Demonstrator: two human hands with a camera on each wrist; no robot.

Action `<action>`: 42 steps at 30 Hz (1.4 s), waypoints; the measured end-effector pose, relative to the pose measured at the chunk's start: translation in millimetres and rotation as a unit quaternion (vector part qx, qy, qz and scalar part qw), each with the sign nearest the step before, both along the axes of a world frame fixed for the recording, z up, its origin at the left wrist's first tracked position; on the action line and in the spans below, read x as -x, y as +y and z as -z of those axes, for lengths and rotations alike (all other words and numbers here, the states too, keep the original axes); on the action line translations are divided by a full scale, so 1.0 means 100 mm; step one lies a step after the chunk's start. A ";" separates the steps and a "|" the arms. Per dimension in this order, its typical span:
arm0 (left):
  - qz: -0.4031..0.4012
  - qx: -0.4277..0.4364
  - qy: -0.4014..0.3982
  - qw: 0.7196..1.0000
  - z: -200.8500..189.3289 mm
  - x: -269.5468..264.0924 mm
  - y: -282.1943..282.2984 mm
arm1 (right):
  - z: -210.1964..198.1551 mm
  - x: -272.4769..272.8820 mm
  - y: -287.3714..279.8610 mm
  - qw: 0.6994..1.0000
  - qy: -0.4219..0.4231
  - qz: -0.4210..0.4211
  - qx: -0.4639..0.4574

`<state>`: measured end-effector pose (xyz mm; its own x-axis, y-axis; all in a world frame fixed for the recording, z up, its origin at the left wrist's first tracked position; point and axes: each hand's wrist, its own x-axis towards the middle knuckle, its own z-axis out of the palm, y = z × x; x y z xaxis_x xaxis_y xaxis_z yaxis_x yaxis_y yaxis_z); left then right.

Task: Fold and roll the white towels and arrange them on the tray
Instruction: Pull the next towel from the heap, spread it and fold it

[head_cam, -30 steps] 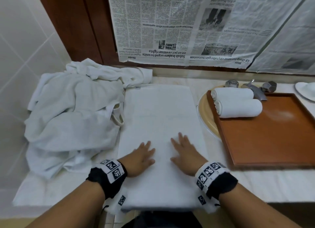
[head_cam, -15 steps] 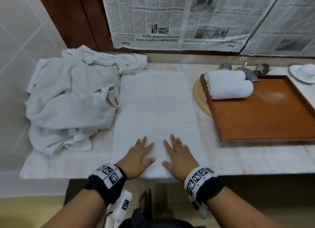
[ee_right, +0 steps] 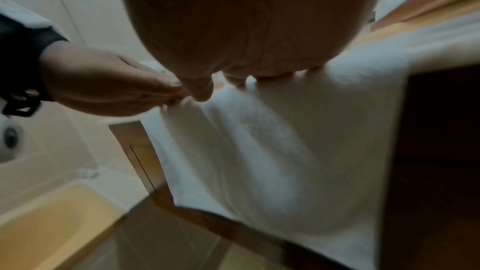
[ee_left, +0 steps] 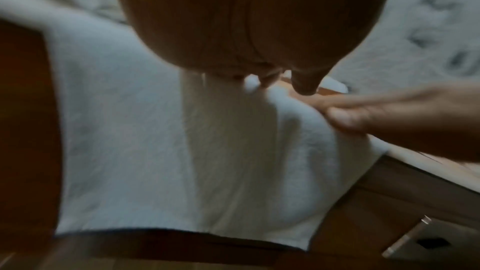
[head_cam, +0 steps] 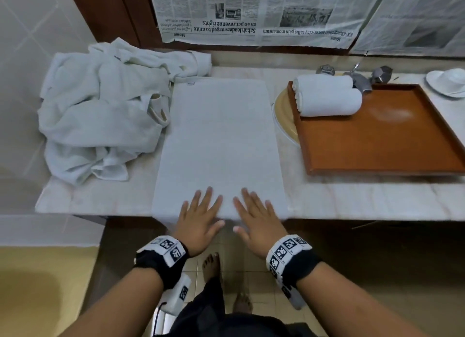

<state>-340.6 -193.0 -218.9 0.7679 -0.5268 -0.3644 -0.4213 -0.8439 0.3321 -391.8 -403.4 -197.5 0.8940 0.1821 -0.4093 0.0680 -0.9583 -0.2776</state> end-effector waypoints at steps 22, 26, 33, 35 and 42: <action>-0.203 -0.005 -0.079 0.976 -0.14 0.06 0.59 | -0.18 0.29 -0.37 0.936 -0.131 0.318 -0.078; -0.202 -0.010 -0.070 0.977 -0.14 0.09 0.59 | 0.03 0.34 -0.34 0.827 -0.007 0.510 -0.239; -0.103 -0.082 -0.074 0.988 -0.21 0.04 0.75 | 0.09 0.39 -0.56 0.888 0.087 0.382 -0.242; -0.103 -0.079 -0.075 0.989 -0.23 0.01 0.75 | 0.09 0.37 -0.62 0.889 0.122 0.377 -0.231; -0.109 -0.031 -0.087 0.990 -0.25 -0.07 0.75 | 0.12 0.29 -0.47 0.789 0.133 0.470 -0.373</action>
<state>-334.0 -117.7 -193.7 0.9152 -0.3217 -0.2425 -0.2726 -0.9378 0.2151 -420.6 -450.8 -209.4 0.6780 -0.2307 -0.6979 -0.7312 -0.1146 -0.6725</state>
